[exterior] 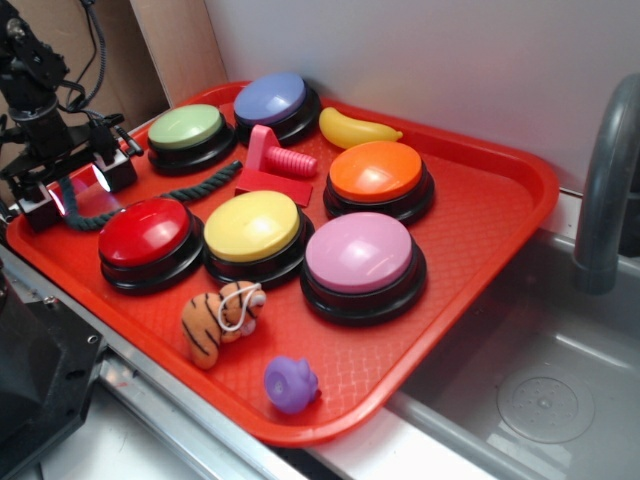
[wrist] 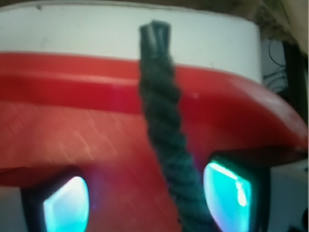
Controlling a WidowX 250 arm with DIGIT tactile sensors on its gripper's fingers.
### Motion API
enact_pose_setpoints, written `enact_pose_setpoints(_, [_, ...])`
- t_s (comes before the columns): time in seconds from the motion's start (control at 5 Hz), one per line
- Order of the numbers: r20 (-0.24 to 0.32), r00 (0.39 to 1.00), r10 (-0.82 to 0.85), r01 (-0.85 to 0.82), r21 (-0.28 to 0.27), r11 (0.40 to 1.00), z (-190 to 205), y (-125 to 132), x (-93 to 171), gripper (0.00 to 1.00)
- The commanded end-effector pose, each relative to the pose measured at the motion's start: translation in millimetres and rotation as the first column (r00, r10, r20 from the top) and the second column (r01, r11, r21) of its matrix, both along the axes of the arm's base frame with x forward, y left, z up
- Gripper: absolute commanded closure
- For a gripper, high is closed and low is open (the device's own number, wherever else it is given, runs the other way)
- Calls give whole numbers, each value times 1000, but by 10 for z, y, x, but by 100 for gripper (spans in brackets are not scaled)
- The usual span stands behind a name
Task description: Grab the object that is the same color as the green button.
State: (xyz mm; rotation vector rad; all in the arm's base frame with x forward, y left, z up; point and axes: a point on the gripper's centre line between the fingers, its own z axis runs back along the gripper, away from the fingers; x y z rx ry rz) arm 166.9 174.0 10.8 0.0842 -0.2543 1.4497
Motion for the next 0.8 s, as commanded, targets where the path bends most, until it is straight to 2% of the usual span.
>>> enact_pose_setpoints(0.0, [56,995,-85,86,-21,996,-21,16,-97,0])
enact_pose_setpoints(0.2, [29,988,-149,149,-8,989,-11,-36,-74,100])
enact_pose_setpoints(0.6, [6,962,-273,273,10,962,56,-68,6,100])
